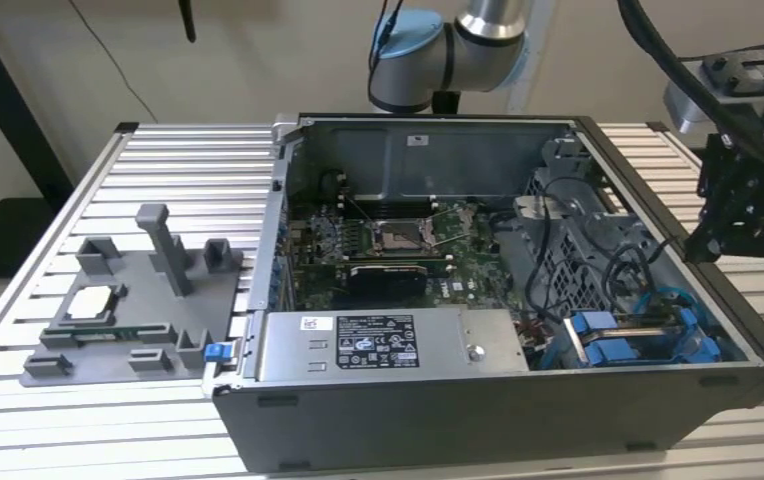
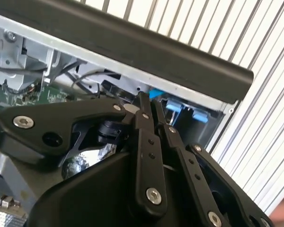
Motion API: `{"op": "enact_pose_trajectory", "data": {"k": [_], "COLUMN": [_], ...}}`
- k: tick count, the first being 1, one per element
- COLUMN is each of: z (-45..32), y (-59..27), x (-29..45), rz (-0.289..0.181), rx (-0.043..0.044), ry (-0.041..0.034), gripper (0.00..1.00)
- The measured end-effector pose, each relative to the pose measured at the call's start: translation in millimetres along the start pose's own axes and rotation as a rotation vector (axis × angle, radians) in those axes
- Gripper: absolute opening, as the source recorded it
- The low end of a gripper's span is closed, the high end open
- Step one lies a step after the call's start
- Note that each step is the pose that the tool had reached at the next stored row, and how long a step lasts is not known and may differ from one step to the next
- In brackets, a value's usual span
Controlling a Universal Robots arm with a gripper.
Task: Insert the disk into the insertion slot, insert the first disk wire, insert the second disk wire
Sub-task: 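Insert the first disk wire, then insert the second disk wire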
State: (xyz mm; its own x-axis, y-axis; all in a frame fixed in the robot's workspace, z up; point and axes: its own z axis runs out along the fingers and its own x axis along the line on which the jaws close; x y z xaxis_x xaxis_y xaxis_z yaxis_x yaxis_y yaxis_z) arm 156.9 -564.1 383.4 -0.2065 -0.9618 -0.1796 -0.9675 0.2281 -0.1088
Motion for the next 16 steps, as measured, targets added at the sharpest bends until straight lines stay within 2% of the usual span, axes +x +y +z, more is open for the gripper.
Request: {"op": "enact_pose_trajectory", "data": {"k": [4, 8, 9, 12, 14, 16], "z": [-5.0, -8.4, -9.6, -11.4, -11.4, -11.4], "y": [15.1, 33.2, 41.0, 53.2, 54.8, 55.0], "x": [2.8, 6.5, 8.2, 10.8, 11.2, 11.3], "rz": [0.0, 0.0, 0.001, 0.0, -0.003, -0.01], "rx": [-0.0008, -0.0015, -0.002, -0.0025, -0.0055, -0.0109], "ry": [-0.002, -0.0018, -0.0016, -0.0007, 0.0064, 0.018], "gripper": [0.0, 0.0, 0.0, 0.0, 0.0, 0.0]}}
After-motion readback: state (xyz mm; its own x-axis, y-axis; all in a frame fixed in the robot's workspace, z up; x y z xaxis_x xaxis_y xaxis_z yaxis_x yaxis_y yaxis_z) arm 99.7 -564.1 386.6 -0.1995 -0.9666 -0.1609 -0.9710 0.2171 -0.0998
